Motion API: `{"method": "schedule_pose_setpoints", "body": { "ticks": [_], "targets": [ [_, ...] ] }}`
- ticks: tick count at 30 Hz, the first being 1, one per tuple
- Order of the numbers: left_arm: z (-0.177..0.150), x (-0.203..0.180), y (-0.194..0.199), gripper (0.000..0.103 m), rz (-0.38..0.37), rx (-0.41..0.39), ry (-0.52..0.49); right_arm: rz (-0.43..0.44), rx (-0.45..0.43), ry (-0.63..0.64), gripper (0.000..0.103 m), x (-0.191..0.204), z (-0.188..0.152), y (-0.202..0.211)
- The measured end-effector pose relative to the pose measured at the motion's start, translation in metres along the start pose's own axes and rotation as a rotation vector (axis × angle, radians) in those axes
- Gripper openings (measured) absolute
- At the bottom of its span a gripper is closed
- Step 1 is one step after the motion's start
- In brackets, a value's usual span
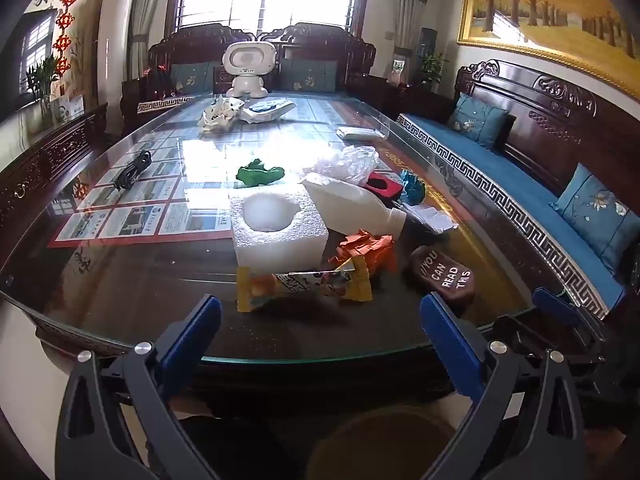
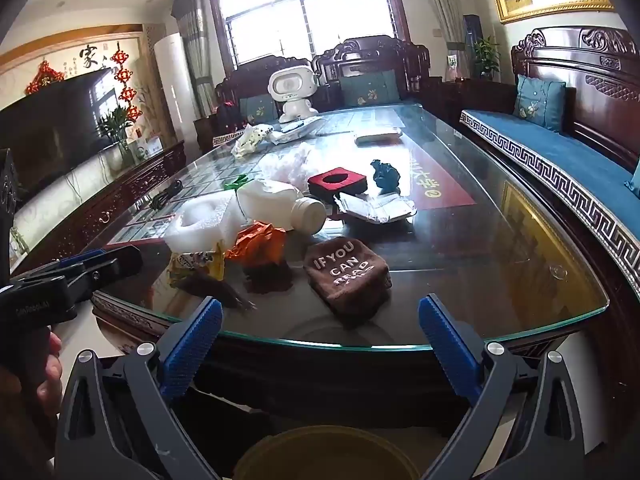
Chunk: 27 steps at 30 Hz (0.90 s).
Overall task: Collect trash
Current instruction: 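Move both tools toward the white foam block and white bottle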
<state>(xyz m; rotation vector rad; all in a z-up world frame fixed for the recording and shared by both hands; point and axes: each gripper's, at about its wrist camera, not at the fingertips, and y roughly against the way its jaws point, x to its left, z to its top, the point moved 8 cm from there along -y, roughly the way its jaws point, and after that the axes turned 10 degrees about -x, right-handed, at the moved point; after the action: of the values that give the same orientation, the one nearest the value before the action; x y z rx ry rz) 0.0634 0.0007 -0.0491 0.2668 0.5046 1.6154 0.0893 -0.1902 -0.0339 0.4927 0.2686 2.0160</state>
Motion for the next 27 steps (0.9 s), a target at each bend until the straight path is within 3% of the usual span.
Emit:
{"method": "schedule_pose_setpoints", "body": {
  "ticks": [9, 14, 19, 24, 27],
  "targets": [
    [0.003, 0.009, -0.005, 0.099, 0.008, 0.021, -0.013, -0.021, 0.034, 0.022, 0.095, 0.005, -0.002, -0.005],
    [-0.004, 0.016, -0.006, 0.099, 0.025, 0.022, 0.064, -0.038, 0.024, 0.037, 0.095, 0.004, 0.000, -0.007],
    [-0.010, 0.028, -0.011, 0.099, 0.077, 0.110, 0.148, -0.037, 0.015, 0.036, 0.095, 0.002, 0.001, -0.005],
    [0.000, 0.022, 0.010, 0.099, -0.057, -0.048, 0.151, -0.036, -0.016, 0.038, 0.095, 0.000, 0.005, 0.004],
    [0.000, 0.015, 0.017, 0.099, -0.109, -0.088, 0.117, -0.026, -0.040, 0.028, 0.095, -0.003, 0.008, 0.009]
  ]
}}
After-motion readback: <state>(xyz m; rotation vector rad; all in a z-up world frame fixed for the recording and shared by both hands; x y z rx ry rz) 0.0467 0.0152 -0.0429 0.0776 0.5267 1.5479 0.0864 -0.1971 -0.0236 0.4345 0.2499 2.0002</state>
